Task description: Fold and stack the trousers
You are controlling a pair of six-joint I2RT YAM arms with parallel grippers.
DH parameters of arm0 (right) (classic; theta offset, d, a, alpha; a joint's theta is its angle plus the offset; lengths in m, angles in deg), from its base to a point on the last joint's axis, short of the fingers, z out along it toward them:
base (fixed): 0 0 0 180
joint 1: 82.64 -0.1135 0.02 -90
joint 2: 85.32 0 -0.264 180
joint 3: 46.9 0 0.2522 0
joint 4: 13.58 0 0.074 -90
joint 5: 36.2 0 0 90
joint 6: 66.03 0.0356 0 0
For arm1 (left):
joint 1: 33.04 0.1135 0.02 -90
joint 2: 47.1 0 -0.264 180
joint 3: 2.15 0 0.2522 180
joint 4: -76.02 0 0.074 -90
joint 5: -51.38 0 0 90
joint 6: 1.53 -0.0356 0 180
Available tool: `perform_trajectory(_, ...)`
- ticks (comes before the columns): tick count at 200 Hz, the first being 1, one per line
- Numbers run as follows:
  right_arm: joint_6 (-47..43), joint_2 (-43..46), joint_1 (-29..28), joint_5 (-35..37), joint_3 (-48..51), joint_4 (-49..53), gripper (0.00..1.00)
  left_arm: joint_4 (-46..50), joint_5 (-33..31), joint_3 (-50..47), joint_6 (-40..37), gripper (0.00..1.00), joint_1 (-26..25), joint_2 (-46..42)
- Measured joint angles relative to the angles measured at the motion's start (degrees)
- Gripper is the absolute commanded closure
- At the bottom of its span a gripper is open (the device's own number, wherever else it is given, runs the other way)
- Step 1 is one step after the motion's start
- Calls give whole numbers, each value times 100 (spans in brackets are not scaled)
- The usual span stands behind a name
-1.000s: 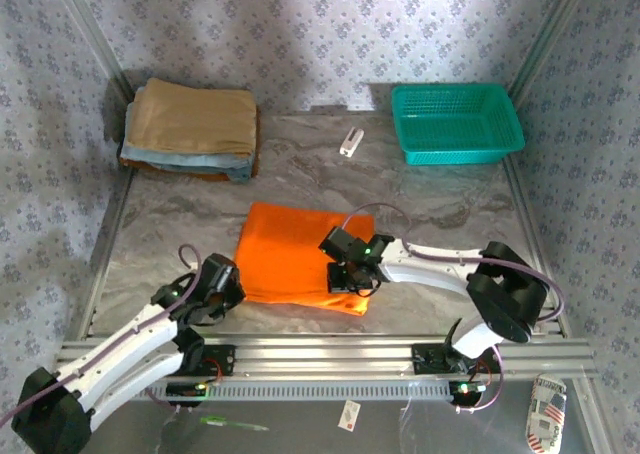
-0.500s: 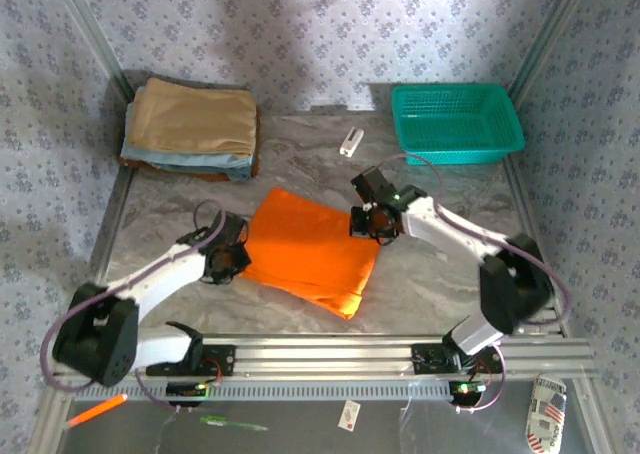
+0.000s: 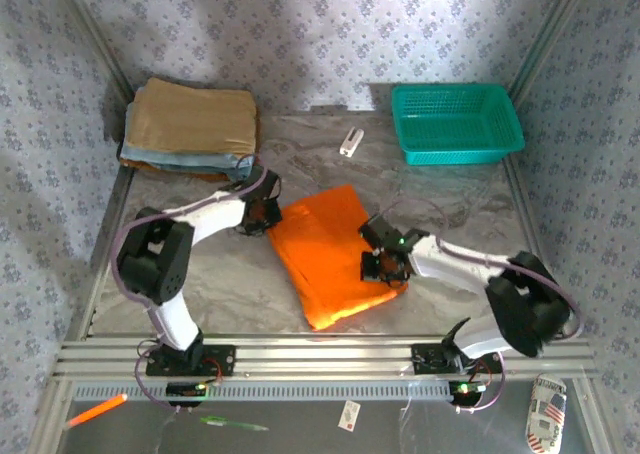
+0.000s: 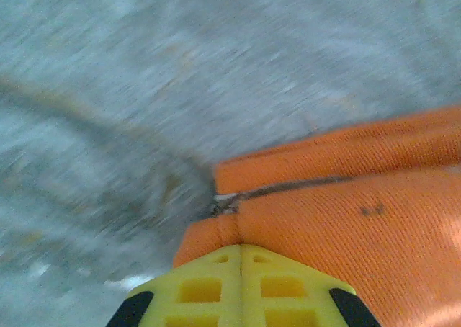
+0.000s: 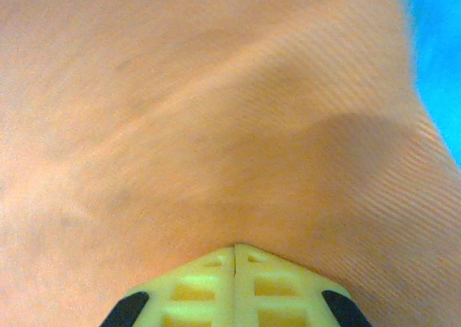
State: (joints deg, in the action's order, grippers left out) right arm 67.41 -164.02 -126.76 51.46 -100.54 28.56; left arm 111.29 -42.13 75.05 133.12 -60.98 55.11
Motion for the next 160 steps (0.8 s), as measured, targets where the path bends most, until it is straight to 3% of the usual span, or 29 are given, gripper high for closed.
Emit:
perform_trajectory(19, 527, 446, -623, -26, 317, 0, 100, -101, 0, 533, -155, 100, -109, 367)
perform_trajectory(35, 824, 699, -796, -70, 444, 15, 100, -111, 7, 955, -319, 100, -155, 570)
perform_trajectory(42, 907, 793, -804, -61, 448, 63, 100, -107, 4, 1099, -409, 89, -160, 588)
perform_trajectory(60, 1025, 1060, -807, 50, 352, 332, 100, -7, 31, 1287, -686, 48, -160, 385)
perform_trajectory(69, 1038, 1207, -817, 149, 254, 509, 100, 105, 44, 1248, -778, 37, -170, 127)
perform_trajectory(82, 1043, 1421, -846, 295, 94, 717, 100, 326, 28, 999, -883, 36, -225, -549)
perform_trajectory(99, 1060, 1600, -951, 479, -39, 817, 100, 787, -245, 549, -883, 42, -564, -1722)
perform_trajectory(112, 1084, 1620, -1102, 610, -57, 813, 100, 1082, -581, 81, -675, 49, -1320, -2739)
perform_trajectory(132, 1128, 1523, -1362, 782, -33, 745, 100, 1541, -955, -737, 76, 60, -3121, -3775)
perform_trajectory(160, 1189, 1241, -1641, 973, 90, 417, 100, 2186, -1554, -1447, 1558, 63, -5123, -3735)
